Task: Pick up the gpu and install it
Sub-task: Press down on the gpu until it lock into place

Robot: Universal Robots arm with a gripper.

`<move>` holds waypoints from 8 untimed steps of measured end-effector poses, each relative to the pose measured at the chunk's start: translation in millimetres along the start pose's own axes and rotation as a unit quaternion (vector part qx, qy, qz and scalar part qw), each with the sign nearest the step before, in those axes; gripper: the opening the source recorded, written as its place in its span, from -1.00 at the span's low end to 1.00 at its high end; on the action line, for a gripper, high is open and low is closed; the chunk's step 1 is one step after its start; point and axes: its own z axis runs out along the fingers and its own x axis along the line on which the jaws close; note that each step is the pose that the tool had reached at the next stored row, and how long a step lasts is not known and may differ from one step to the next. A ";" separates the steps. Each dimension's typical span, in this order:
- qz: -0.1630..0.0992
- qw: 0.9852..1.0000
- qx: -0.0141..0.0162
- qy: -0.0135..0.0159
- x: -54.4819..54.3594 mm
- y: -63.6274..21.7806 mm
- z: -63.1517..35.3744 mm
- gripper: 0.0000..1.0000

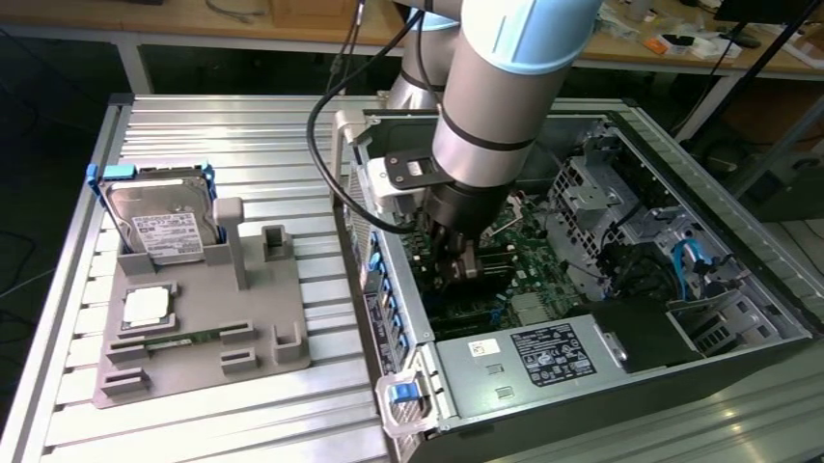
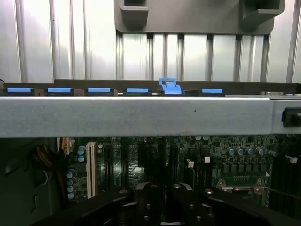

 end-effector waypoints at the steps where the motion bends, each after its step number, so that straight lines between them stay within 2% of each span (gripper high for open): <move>1: 0.000 1.000 0.000 0.000 0.0 0.0 0.0 -0.79; 4: 0.000 1.000 0.000 0.000 -0.1 3.2 -0.3 -0.79; 8: 0.000 1.000 0.001 0.000 -2.2 14.9 -0.8 -0.79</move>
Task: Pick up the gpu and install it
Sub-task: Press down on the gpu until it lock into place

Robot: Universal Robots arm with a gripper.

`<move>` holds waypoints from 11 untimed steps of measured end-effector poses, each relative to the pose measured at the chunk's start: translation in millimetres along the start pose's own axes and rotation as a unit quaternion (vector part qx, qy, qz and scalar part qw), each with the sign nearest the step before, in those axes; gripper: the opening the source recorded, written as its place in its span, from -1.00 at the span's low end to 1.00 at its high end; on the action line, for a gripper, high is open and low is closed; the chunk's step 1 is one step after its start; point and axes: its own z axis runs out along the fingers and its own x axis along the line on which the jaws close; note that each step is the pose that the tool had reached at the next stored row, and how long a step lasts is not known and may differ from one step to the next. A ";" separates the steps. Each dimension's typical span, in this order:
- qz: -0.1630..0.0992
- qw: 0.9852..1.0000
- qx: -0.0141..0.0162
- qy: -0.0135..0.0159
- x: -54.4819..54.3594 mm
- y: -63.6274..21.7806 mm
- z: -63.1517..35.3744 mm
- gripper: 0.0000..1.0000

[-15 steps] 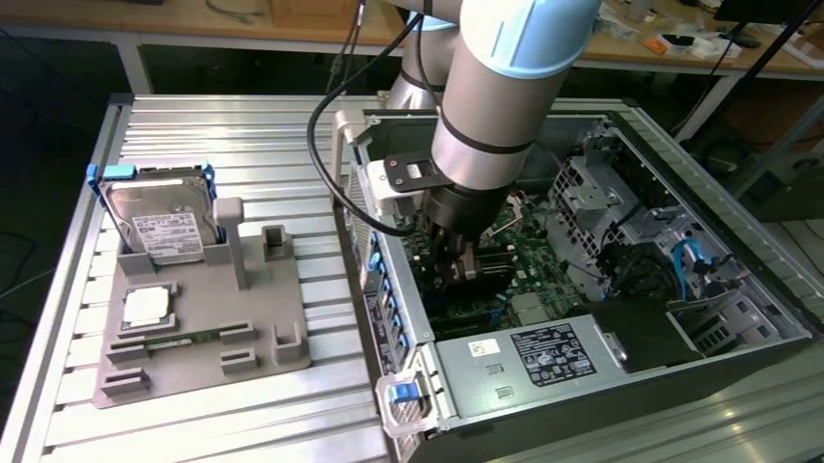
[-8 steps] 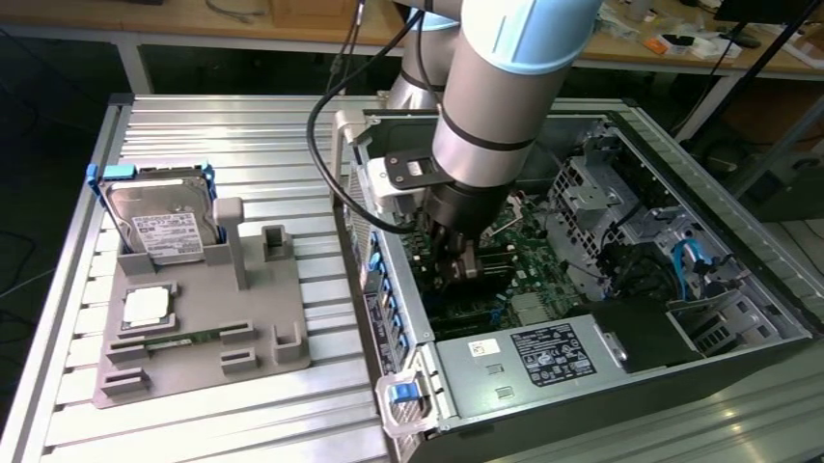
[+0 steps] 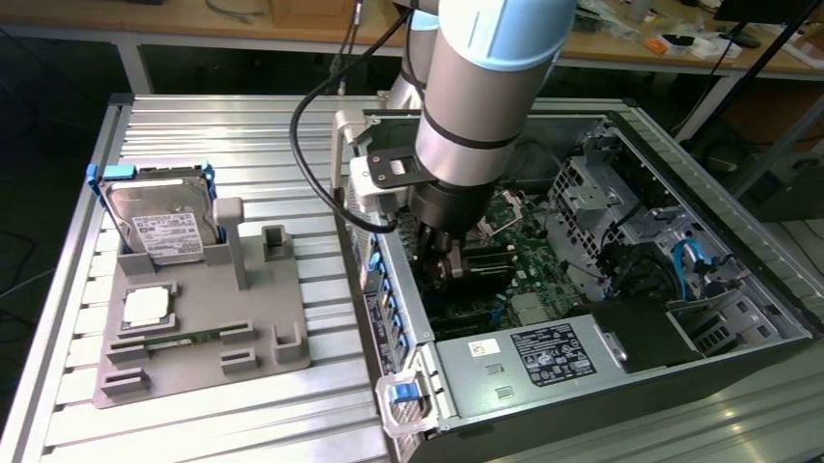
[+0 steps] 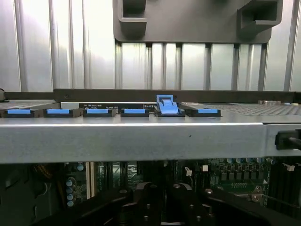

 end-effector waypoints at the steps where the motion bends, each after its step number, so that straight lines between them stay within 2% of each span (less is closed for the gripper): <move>1: 0.000 1.000 0.000 0.000 -0.4 1.9 -0.1 -0.79; 7: 0.000 1.000 0.002 0.000 -2.0 18.0 -0.9 -0.79; 11: 0.000 1.000 0.003 0.000 -2.1 20.0 -0.6 -0.79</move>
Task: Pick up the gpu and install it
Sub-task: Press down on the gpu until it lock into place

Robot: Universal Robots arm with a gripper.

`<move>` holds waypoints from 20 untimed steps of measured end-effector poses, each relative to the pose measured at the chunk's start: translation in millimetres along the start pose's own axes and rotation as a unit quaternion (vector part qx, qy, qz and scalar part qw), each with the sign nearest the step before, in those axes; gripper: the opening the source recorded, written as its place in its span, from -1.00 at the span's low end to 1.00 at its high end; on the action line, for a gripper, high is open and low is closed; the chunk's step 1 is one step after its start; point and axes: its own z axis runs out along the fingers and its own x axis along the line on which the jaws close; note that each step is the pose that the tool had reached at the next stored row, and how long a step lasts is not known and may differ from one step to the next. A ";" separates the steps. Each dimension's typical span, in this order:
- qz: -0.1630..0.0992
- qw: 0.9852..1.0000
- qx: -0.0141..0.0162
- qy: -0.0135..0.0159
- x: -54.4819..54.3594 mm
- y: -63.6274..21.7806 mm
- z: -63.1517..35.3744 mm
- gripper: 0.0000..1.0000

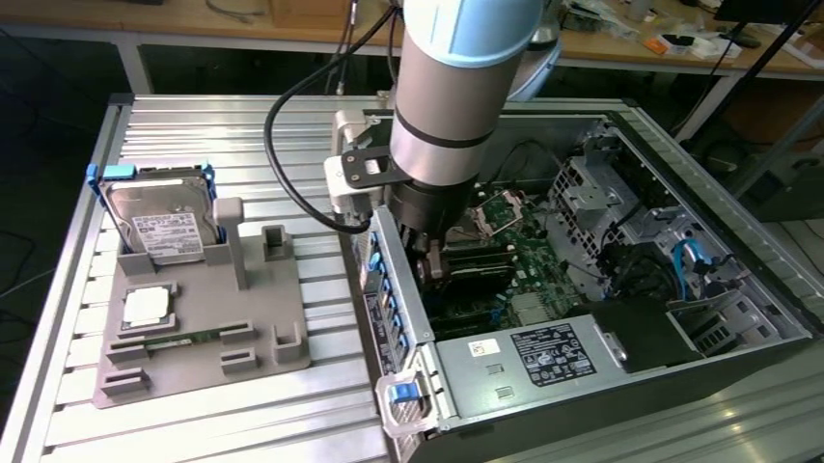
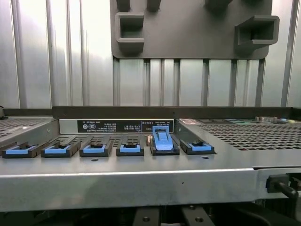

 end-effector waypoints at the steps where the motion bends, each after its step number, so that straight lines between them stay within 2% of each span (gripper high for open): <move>1: 0.000 1.000 0.000 0.000 0.0 0.5 0.5 -0.79; 11: 0.000 1.000 0.000 0.000 0.2 3.3 4.3 -0.79; 13: 0.000 1.000 -0.001 0.000 0.2 2.8 4.4 -0.79; 14: 0.001 1.000 -0.004 0.000 0.3 1.7 4.4 -0.79; 16: 0.001 1.000 -0.016 -0.001 0.6 -4.1 4.8 -0.79; 18: 0.002 1.000 -0.025 -0.002 0.7 -8.6 5.1 -0.79; 20: 0.002 0.999 -0.033 -0.002 0.8 -12.4 5.3 -0.79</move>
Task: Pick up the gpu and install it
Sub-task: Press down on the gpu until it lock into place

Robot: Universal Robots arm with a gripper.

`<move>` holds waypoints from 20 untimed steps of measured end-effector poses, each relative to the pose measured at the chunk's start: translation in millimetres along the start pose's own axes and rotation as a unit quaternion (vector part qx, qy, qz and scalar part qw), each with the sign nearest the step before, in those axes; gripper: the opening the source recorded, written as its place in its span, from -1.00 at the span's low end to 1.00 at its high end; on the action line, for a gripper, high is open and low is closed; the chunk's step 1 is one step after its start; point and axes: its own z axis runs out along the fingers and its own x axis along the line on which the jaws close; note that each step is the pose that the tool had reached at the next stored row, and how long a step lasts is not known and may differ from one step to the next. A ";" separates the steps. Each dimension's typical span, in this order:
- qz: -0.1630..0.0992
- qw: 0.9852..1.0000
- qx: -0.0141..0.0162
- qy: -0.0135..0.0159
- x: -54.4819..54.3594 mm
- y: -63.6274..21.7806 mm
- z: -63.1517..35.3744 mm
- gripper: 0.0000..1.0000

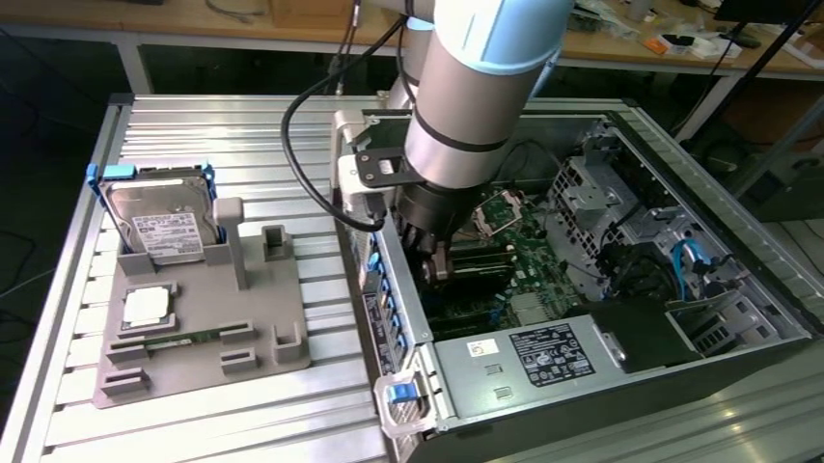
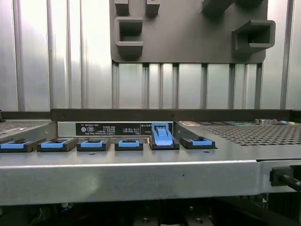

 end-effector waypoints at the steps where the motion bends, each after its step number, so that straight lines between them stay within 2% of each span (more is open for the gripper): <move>1: 0.000 1.000 -0.003 0.000 0.0 -1.4 0.0 -0.79; 3: 0.001 1.000 -0.008 0.000 0.0 -3.7 0.0 -0.79; 5: 0.001 1.000 -0.011 0.000 0.1 -4.7 0.0 -0.79; 10: 0.001 1.000 -0.011 0.000 0.1 -4.7 0.1 -0.79; 13: 0.001 1.000 -0.011 0.001 0.5 -4.6 3.4 -0.79; 20: 0.001 1.000 -0.010 -0.001 0.0 -4.9 1.8 -0.79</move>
